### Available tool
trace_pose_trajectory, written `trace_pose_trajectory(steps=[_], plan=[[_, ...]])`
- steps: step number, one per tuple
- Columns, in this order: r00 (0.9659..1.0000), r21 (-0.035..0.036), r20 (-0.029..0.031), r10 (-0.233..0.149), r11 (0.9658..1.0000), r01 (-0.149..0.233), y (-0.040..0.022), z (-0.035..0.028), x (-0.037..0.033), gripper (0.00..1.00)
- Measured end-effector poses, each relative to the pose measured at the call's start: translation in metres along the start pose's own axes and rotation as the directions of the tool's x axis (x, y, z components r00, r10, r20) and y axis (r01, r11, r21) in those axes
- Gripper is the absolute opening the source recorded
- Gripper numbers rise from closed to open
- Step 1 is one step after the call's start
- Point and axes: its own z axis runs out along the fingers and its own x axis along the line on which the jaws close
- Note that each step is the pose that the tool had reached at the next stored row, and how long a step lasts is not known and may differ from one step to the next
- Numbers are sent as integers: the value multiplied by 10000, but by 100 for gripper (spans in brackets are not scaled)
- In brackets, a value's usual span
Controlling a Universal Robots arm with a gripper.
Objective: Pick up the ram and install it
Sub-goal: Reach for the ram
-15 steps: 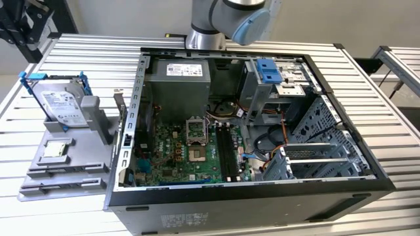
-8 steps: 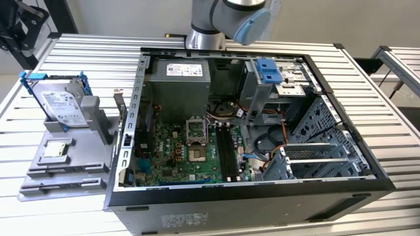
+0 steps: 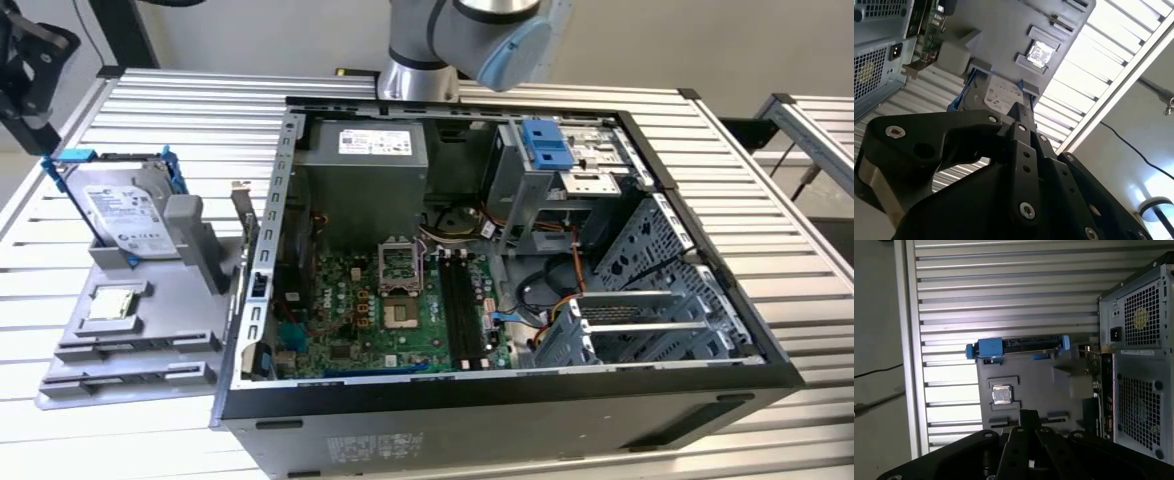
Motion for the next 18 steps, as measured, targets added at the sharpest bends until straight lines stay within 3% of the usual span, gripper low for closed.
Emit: trace_pose_trajectory(steps=[8, 15, 18], plan=[[10000, -5, 11, -23, 10000, 23, -315, -14, -10, 0], [9995, -17, 91, -310, 9995, 311, -447, -19, -20, 0], [9991, -18, 92, -409, 9992, 410, -503, -21, -16, 0]])
